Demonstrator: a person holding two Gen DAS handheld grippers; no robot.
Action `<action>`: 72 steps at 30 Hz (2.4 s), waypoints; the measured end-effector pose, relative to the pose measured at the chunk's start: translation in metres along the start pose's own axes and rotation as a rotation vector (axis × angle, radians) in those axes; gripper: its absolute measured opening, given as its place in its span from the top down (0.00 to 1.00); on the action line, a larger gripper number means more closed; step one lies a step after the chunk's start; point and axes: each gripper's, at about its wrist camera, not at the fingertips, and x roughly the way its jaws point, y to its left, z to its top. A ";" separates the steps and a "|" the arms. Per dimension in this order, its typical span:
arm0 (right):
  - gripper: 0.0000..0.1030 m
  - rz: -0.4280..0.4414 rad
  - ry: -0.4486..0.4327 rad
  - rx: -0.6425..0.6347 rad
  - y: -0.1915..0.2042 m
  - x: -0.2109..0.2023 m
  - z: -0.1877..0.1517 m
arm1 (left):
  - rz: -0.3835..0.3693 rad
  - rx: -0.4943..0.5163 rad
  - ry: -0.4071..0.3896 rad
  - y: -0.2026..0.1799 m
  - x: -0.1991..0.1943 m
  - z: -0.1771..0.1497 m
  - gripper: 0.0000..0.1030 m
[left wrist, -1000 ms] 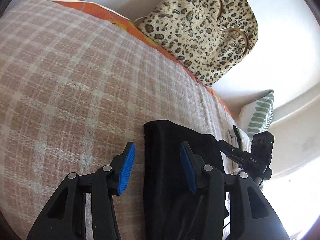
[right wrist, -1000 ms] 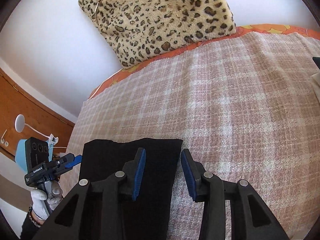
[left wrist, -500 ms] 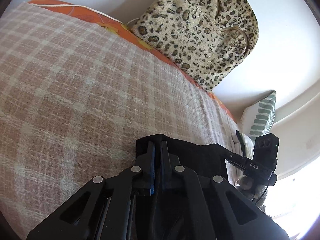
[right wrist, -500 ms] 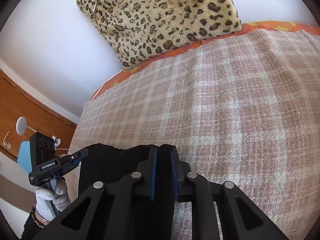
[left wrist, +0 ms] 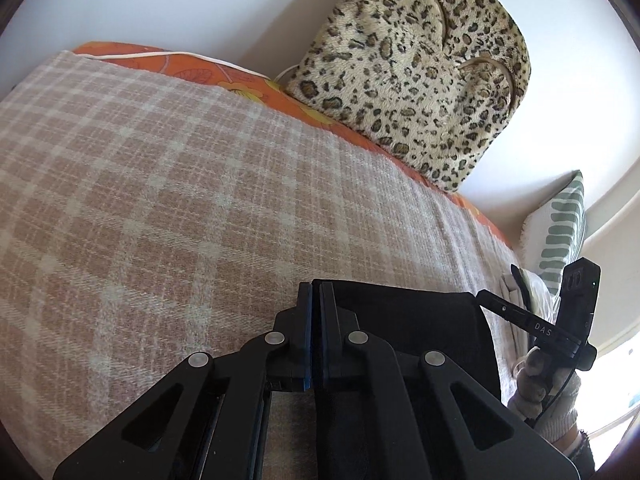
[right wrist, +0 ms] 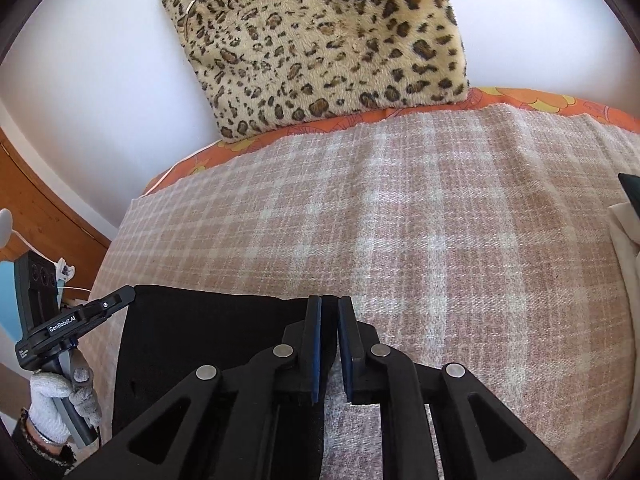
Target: Fold small clothes
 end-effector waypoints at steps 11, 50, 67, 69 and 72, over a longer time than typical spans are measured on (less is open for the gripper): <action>0.71 0.158 0.023 -0.189 0.043 -0.049 -0.028 | -0.214 0.239 0.088 -0.075 -0.032 -0.037 0.92; 0.72 0.082 0.071 -0.367 0.078 -0.059 -0.103 | 0.033 0.563 0.099 -0.123 -0.043 -0.101 0.87; 0.73 0.162 0.152 -0.382 0.087 -0.052 -0.125 | 0.116 0.660 0.167 -0.105 -0.009 -0.113 0.87; 0.73 0.178 0.127 -0.364 0.084 -0.064 -0.124 | 0.088 0.614 0.173 -0.100 -0.013 -0.109 0.87; 0.72 0.192 0.077 -0.307 0.072 -0.085 -0.122 | 0.023 0.521 0.172 -0.092 -0.023 -0.096 0.87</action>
